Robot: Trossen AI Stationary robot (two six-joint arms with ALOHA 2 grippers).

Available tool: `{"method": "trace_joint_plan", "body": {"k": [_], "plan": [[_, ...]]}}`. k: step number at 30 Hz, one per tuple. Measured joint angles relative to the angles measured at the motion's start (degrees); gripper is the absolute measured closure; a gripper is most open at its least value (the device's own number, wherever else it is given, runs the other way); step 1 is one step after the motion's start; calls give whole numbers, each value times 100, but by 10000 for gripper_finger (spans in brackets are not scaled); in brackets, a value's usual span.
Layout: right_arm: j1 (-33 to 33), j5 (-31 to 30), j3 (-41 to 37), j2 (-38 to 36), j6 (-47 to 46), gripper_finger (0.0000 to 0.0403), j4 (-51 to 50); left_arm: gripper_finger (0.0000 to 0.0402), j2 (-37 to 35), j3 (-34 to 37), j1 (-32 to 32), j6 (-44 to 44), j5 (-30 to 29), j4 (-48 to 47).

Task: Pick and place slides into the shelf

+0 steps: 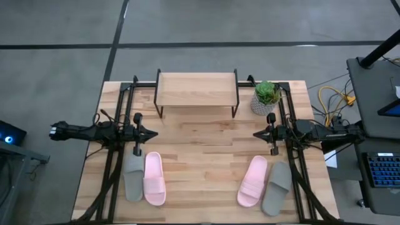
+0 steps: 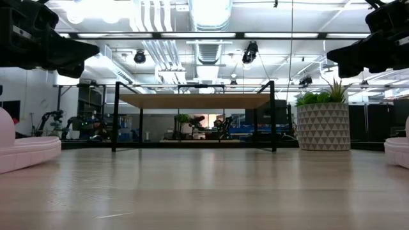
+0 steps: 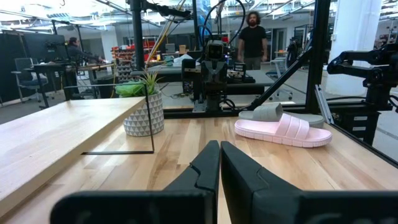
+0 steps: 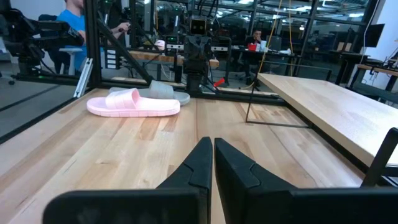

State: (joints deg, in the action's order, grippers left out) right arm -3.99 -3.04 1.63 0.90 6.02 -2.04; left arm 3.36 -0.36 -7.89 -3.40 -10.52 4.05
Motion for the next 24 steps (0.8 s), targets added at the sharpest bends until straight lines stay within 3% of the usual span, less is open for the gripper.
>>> {"method": "trace_joint_plan", "body": {"k": [24], "plan": [[2,-1,0,1,0,394,50,402,0,0,-1,2,2,-1]]}}
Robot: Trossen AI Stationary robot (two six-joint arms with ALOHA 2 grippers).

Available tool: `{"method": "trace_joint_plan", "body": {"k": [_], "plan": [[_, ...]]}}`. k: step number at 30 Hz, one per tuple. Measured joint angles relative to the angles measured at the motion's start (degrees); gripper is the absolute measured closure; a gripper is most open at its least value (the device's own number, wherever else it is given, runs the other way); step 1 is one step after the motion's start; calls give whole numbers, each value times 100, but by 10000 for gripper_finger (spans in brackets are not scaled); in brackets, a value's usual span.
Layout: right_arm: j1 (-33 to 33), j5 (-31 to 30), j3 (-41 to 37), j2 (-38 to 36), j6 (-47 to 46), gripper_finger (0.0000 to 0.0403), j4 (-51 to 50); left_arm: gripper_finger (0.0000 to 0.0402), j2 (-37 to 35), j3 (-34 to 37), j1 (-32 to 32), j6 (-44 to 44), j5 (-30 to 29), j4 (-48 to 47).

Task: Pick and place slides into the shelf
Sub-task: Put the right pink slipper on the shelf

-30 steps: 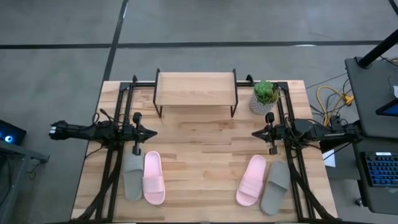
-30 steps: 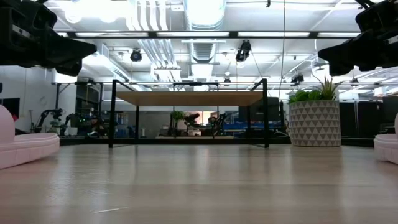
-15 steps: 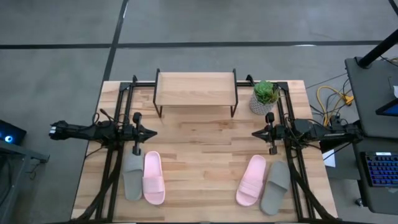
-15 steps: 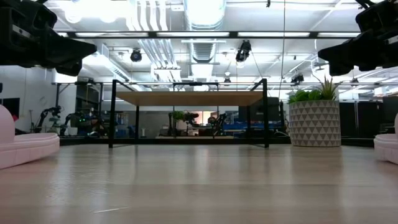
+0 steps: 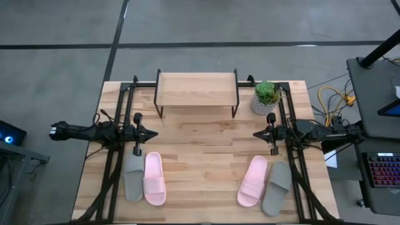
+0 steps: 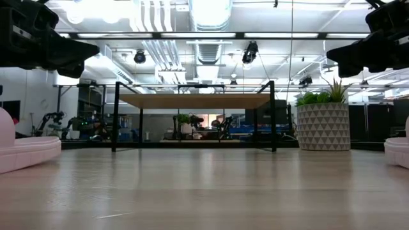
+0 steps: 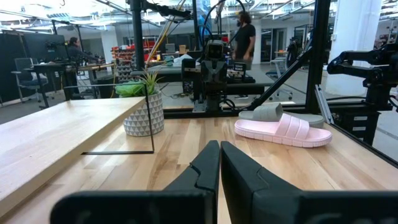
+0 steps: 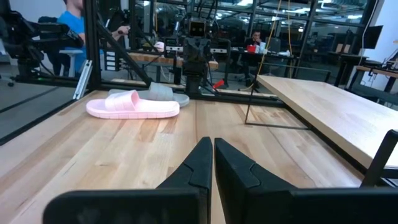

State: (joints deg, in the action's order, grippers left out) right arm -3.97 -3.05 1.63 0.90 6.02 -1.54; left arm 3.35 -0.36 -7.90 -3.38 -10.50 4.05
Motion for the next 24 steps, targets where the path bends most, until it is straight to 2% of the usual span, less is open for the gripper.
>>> {"method": "trace_joint_plan", "body": {"k": [4,10,17,20,24], "plan": [[0,6,0,-2,-73,394,4,402,0,0,0,-2,0,0],[0,13,0,0,-925,394,57,402,0,0,2,-2,-2,1],[0,14,0,-2,-1029,394,149,402,-2,0,2,-55,-19,17],[0,0,0,0,-921,394,170,402,-2,0,0,-563,-131,105],[-1,-2,0,0,-870,394,533,402,-4,0,2,-752,-194,317]]}}
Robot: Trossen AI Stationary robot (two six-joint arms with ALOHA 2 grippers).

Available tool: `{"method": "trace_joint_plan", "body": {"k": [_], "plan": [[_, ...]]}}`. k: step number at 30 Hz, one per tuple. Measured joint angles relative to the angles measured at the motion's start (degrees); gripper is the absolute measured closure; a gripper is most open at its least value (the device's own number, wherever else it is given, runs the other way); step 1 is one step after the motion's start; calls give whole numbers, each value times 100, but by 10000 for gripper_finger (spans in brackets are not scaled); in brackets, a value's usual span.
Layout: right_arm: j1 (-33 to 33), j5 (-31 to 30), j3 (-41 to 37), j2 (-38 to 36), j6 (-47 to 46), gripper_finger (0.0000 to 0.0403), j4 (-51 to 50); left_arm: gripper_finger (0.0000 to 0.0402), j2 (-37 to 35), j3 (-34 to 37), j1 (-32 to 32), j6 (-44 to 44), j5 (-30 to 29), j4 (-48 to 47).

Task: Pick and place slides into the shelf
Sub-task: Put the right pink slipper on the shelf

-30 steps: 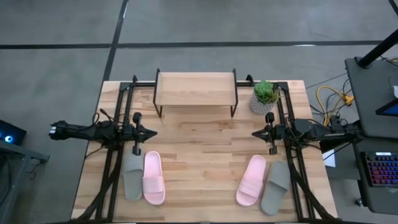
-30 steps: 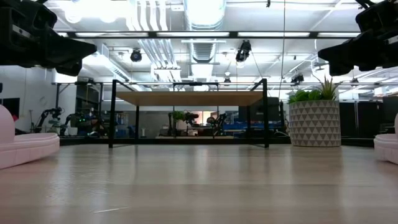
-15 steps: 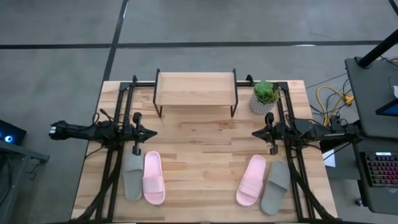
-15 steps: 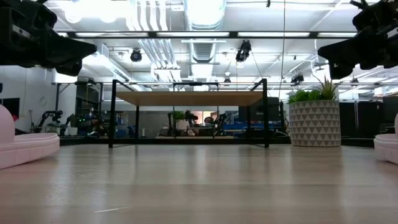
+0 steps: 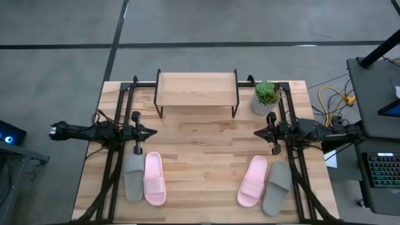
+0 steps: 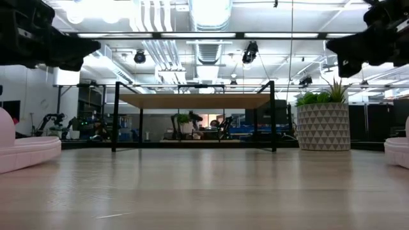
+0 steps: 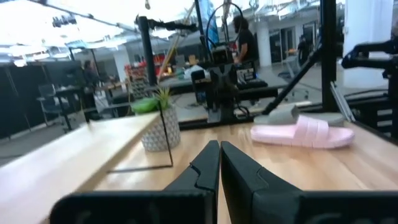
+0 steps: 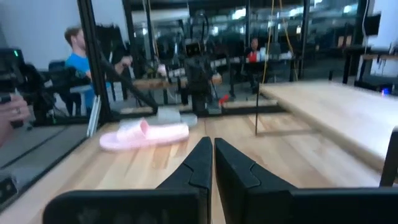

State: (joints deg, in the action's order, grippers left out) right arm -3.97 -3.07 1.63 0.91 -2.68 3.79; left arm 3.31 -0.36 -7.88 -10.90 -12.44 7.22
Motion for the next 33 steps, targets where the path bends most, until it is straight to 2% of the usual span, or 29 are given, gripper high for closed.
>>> {"method": "trace_joint_plan", "body": {"k": [5,10,13,17,22,28,33], "plan": [[1,2,2,2,504,373,713,402,2,0,-1,-4,4,485],[0,0,222,138,724,326,711,398,2,0,-2,-5,15,843],[-1,4,477,416,728,293,702,378,2,-22,-1,1,16,1059],[-62,94,994,993,598,256,687,335,61,-158,0,472,142,1483],[-208,846,1777,1931,399,233,543,291,180,-179,-2,608,666,2299],[-303,901,2596,3002,358,230,-313,276,289,-179,-4,373,534,2481],[-303,735,2958,3757,367,230,-407,275,375,-179,0,298,397,2490]]}}
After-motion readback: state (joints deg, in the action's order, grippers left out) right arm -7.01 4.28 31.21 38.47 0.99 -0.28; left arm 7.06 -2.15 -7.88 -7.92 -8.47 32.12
